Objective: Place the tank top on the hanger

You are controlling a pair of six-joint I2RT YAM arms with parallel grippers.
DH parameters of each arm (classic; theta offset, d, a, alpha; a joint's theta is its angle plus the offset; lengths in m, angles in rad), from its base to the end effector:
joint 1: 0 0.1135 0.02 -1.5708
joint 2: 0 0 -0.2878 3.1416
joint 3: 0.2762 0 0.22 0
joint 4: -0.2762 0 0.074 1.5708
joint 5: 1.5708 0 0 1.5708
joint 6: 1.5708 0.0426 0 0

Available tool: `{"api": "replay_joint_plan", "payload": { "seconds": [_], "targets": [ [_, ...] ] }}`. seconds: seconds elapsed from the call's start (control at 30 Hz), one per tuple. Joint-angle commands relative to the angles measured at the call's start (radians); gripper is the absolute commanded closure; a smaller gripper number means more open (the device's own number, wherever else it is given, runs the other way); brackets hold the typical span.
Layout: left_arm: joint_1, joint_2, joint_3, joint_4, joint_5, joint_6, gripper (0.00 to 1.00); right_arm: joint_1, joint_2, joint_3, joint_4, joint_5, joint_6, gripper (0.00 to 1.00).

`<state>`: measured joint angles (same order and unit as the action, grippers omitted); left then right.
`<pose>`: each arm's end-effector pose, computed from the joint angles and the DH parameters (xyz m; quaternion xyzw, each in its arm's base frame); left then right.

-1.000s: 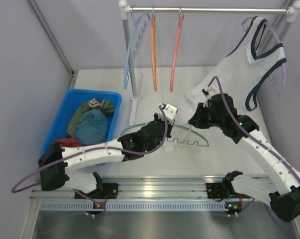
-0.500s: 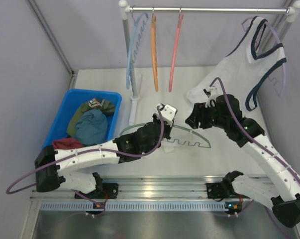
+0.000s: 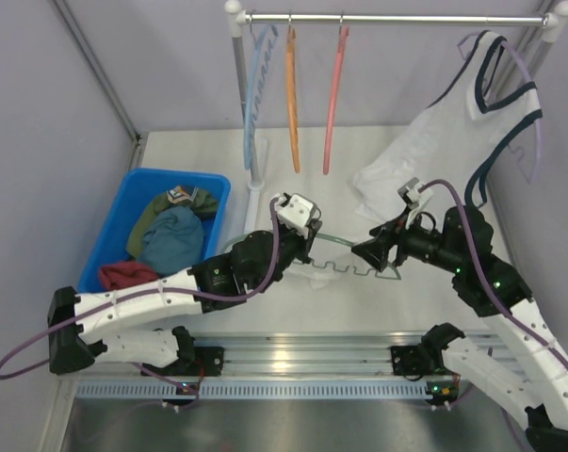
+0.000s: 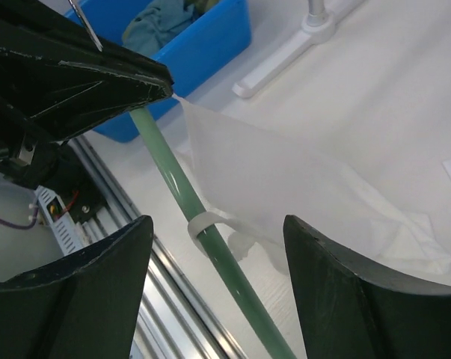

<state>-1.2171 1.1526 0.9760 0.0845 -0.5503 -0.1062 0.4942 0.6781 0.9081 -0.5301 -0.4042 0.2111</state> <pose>0.1012 -0.2098 0.3882 0.2194 0.7007 -0.2400 0.6350 0.0769 0.0605 0.3673 -0.2292 0.7638 0.3524 0.4898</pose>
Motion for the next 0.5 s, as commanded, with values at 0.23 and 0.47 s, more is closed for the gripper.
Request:
{"api": "replay_joint_plan", "payload": {
  "seconds": [0.23, 0.47],
  "targets": [
    [-0.002, -0.037, 0.02, 0.006, 0.087, -0.007, 1.0, 0.118, 0.093, 0.012, 0.053, -0.033, -0.119, 0.29],
    [-0.002, -0.034, 0.027, 0.0, 0.089, -0.004, 1.0, 0.29, 0.156, 0.021, 0.053, 0.122, -0.127, 0.36]
  ]
}}
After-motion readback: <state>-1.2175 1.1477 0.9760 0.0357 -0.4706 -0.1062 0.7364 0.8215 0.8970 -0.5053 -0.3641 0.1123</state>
